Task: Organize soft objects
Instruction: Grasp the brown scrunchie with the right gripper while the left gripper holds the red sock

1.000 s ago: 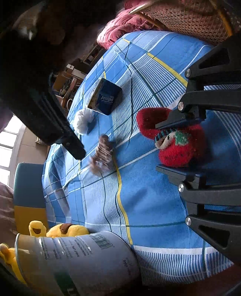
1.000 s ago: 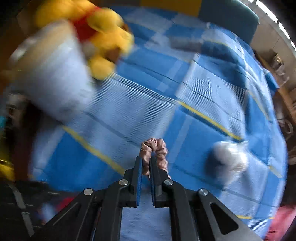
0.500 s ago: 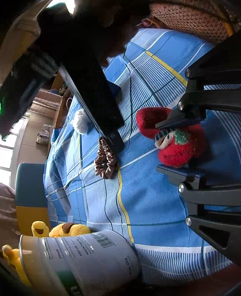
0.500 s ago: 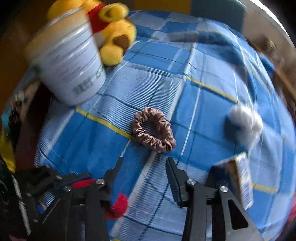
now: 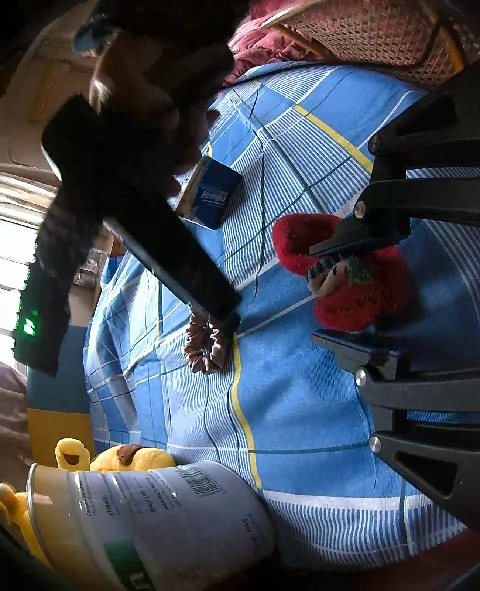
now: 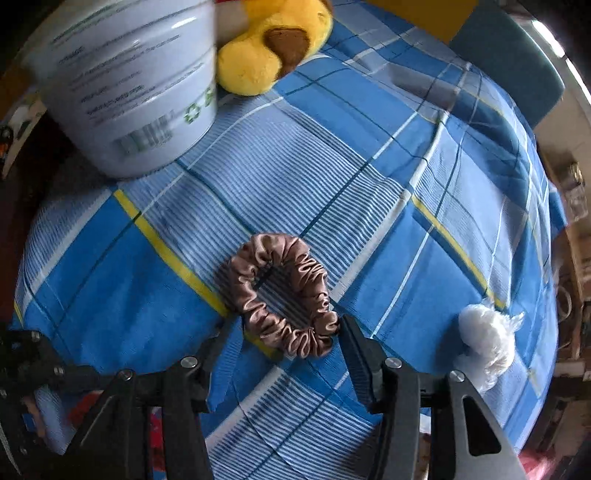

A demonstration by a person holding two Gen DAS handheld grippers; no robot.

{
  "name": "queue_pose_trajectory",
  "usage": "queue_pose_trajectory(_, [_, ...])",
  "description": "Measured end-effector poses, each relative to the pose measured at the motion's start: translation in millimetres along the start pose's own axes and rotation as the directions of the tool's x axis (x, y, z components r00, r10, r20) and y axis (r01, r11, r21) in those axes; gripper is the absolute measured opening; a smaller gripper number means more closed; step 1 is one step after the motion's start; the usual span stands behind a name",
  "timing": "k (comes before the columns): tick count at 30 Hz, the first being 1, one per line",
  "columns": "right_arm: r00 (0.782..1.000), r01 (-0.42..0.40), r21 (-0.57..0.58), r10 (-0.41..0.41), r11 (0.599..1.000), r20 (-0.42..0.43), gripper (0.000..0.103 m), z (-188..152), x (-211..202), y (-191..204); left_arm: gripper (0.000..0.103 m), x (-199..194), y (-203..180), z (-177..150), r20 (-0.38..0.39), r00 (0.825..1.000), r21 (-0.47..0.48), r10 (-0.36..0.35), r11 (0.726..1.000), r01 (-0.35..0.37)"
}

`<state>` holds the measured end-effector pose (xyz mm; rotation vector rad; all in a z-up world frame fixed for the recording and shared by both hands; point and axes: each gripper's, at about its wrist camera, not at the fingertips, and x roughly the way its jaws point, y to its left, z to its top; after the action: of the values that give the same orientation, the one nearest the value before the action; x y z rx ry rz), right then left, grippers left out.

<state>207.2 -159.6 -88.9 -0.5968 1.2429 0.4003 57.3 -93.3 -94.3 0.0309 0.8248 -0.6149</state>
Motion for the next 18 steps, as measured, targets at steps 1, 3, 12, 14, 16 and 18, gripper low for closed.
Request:
queue_pose_trajectory(1, [1.0, 0.006, -0.019, -0.006, 1.0, -0.006, 0.054, -4.0, -3.8, 4.8, 0.041, -0.1, 0.0, -0.1, 0.0, 1.0, 0.0, 0.001, 1.0, -0.001])
queue_pose_trajectory(3, [0.998, 0.059, -0.069, -0.06, 0.996, -0.014, 0.054, -8.0, -11.0, 13.2, 0.041, -0.2, 0.1, -0.5, 0.001, 1.0, -0.005, -0.002, 1.0, 0.002])
queue_pose_trajectory(12, [0.988, 0.148, -0.222, -0.154, 0.964, -0.009, 0.054, 14.7, 0.7, 26.7, 0.042, -0.2, 0.1, -0.9, -0.001, 1.0, -0.007, -0.005, 1.0, 0.005])
queue_pose_trajectory(14, [0.996, 0.085, -0.174, -0.089, 0.981, -0.016, 0.037, 20.5, 3.6, 19.9, 0.042, -0.1, 0.1, -0.8, -0.001, 1.0, -0.007, -0.005, 1.0, 0.005])
queue_pose_trajectory(16, [0.998, 0.068, -0.104, -0.068, 0.992, 0.0, 0.012, 17.4, 0.6, 15.8, 0.042, -0.1, 0.0, -0.7, -0.001, 1.0, -0.007, -0.005, 1.0, 0.005])
queue_pose_trajectory(18, [1.0, 0.024, -0.027, -0.023, 0.999, 0.016, 0.01, 7.3, -2.7, 12.1, 0.042, -0.1, 0.1, -0.7, -0.001, 1.0, -0.007, -0.004, 1.0, 0.004])
